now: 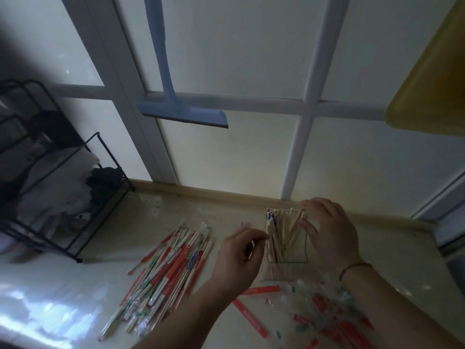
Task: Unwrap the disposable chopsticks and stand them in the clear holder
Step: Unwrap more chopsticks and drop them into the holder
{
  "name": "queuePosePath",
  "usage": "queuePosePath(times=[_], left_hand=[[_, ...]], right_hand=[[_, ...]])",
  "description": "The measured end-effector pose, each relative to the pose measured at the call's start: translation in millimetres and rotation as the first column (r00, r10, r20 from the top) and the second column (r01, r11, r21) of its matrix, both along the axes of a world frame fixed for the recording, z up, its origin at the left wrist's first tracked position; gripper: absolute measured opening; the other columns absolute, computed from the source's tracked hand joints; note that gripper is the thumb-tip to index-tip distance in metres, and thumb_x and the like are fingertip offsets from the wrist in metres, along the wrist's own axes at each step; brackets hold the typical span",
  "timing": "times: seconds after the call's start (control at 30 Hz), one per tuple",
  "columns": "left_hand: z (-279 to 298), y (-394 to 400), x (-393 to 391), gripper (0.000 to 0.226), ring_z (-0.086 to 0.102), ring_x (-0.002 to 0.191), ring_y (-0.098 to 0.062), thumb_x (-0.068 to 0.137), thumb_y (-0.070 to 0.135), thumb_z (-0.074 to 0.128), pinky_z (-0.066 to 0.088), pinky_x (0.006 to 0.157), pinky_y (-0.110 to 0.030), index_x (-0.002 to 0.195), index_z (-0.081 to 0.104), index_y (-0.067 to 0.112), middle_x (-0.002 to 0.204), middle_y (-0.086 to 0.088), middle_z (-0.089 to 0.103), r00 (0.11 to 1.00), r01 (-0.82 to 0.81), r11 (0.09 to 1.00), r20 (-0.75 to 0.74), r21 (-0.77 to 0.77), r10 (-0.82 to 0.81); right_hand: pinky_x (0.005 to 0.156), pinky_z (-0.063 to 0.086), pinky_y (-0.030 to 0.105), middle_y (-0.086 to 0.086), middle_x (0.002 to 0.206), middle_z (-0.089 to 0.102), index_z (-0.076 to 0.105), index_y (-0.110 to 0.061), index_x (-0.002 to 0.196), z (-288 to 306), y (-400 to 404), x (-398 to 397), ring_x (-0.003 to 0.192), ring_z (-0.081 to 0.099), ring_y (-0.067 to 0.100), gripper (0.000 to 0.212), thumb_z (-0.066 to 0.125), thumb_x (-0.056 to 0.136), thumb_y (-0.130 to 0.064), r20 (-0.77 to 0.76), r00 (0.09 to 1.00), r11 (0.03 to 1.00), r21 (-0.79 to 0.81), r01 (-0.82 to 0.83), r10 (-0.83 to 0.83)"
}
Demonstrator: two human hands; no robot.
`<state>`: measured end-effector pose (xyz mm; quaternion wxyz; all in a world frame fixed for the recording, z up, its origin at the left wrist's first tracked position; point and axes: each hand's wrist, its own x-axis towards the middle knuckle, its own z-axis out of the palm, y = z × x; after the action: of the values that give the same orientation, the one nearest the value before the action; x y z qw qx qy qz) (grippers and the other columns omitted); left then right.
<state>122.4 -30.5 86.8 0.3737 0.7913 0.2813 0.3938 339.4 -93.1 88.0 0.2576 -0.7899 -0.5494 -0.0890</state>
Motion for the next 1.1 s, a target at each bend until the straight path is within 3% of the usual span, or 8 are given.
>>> queuePosePath(times=[0.23,0.33,0.43,0.53,0.67,0.87,1.0,1.1], left_hand=[[-45.2,9.6,-55.8,0.016,0.059,0.066,-0.012,0.089,0.021,0.057,0.050,0.058,-0.029,0.095,0.072,0.024,0.080,0.013,0.064,0.985,-0.169,0.982,-0.039,-0.082,0.166],[-72.6,28.6,-87.9,0.013,0.061,0.076,-0.005,0.088,0.027,0.061,0.049,0.062,-0.024,0.098,0.069,0.028,0.090,0.016,0.065,0.886,-0.309,0.951,-0.367,-0.007,0.285],[-93.7,40.7,-114.1,0.017,0.064,0.081,-0.012,0.088,0.038,0.057,0.038,0.058,-0.022,0.099,0.066,0.028,0.095,0.010,0.069,0.624,-0.343,0.934,-0.719,0.098,0.305],[-103.7,41.9,-125.6,0.024,0.065,0.080,-0.013,0.092,0.043,0.048,0.040,0.059,-0.024,0.104,0.062,0.028,0.095,0.008,0.069,0.481,-0.315,0.940,-0.831,0.134,0.279],[-106.0,44.8,-125.6,0.023,0.059,0.080,-0.012,0.098,0.042,0.042,0.047,0.068,-0.025,0.115,0.053,0.031,0.100,0.008,0.062,0.411,-0.273,0.953,-0.880,0.132,0.239],[-98.6,52.6,-114.3,0.023,0.060,0.072,-0.009,0.097,0.033,0.043,0.042,0.059,-0.022,0.102,0.063,0.024,0.086,0.009,0.063,0.257,-0.184,0.972,-0.948,0.145,0.190],[-90.3,54.1,-106.0,0.023,0.065,0.079,-0.014,0.098,0.024,0.042,0.046,0.062,-0.025,0.100,0.064,0.019,0.093,0.003,0.069,0.093,0.031,0.979,-0.975,0.203,0.200],[-88.3,54.2,-102.3,0.019,0.060,0.072,-0.015,0.099,0.023,0.049,0.046,0.060,-0.025,0.098,0.065,0.013,0.091,0.000,0.067,-0.038,0.260,0.942,-0.973,0.212,0.229]], right_hand=[[0.082,0.047,0.032,0.005,0.117,0.061,0.068,-0.013,0.107,-4.5,-3.8,-5.1,0.106,0.058,0.027,0.029,0.070,0.085,-0.032,-0.091,0.995,0.998,0.054,0.036,-0.031],[0.084,0.049,0.033,0.003,0.118,0.059,0.066,-0.015,0.111,-4.3,-8.2,-7.4,0.108,0.056,0.026,0.042,0.061,0.085,-0.047,-0.091,0.996,0.998,0.058,0.009,-0.004],[0.086,0.048,0.034,0.004,0.118,0.058,0.066,-0.013,0.112,-6.2,-17.2,-13.7,0.109,0.057,0.027,0.047,0.066,0.084,-0.050,-0.083,0.997,0.997,0.072,0.002,0.004],[0.086,0.050,0.036,0.004,0.117,0.058,0.067,-0.012,0.112,-5.8,-24.9,-18.9,0.108,0.057,0.028,0.047,0.067,0.083,-0.050,-0.067,0.998,0.998,0.061,0.007,-0.003],[0.066,0.051,0.032,0.003,0.096,0.060,0.072,-0.012,0.095,-5.0,-38.3,-25.5,0.090,0.055,0.023,0.048,0.054,0.080,-0.055,0.109,0.994,0.996,0.084,-0.011,0.002],[0.064,0.051,0.032,0.002,0.090,0.061,0.071,-0.012,0.097,-10.9,-53.8,-31.5,0.084,0.056,0.023,0.067,0.041,0.083,-0.071,0.150,0.988,1.000,0.000,-0.027,0.027],[0.067,0.051,0.034,0.001,0.094,0.061,0.072,-0.013,0.099,-11.4,-57.8,-35.7,0.085,0.055,0.022,0.063,0.050,0.079,-0.068,0.160,0.983,0.996,-0.027,-0.088,0.091],[0.074,0.051,0.037,0.002,0.101,0.060,0.070,-0.012,0.105,-8.6,-61.2,-41.6,0.092,0.054,0.023,0.065,0.045,0.084,-0.068,0.128,0.987,0.995,0.001,-0.101,0.100]])
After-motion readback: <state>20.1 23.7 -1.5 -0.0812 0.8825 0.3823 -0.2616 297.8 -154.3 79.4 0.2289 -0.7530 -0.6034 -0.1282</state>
